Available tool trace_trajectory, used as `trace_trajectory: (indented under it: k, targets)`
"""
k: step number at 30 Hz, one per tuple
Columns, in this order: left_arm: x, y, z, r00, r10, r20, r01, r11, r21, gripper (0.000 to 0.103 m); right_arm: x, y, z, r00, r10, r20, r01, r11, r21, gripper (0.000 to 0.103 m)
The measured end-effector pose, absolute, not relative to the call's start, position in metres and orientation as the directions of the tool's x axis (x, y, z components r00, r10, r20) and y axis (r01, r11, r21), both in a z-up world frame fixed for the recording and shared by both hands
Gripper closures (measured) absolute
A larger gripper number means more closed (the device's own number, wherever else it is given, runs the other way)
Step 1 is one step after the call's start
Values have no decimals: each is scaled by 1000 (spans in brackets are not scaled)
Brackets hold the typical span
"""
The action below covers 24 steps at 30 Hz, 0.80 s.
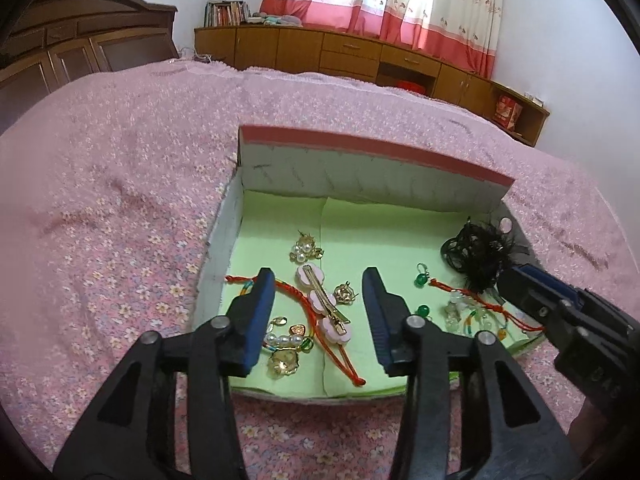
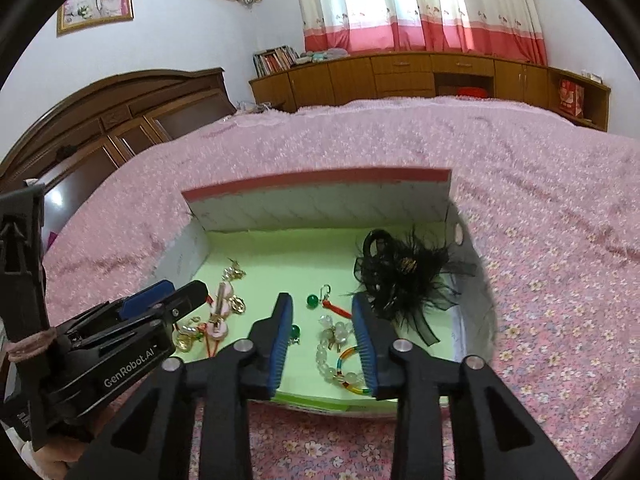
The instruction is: Organize jewelry
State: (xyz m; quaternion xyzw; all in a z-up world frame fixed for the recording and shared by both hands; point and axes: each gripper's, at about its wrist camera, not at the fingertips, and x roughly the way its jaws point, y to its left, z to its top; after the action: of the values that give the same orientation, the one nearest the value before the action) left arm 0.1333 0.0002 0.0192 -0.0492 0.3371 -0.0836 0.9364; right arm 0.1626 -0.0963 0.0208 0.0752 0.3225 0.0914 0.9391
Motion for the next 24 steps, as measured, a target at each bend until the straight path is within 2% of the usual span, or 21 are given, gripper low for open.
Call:
trace_trajectory:
  k: [7,15,22,24]
  targets:
    - [107,3,37,780,-190,-596,141,982,-129,56,138,-102,42,802,232,-551,-140,969,204,61]
    - [77,8,47,798,-184,-574,136,983,-126,54,99,-107,54,827,225,-515,-145,971,191,57]
    - [51,6,50,828,-158,-538,131,987,-89,47,69,-106,56,857,189,-479,-136,980,143,45]
    - [45,3,50,834,-155,-530,136,988,-75,46,63,-105,54,863,176,-474,-127,983,134,39]
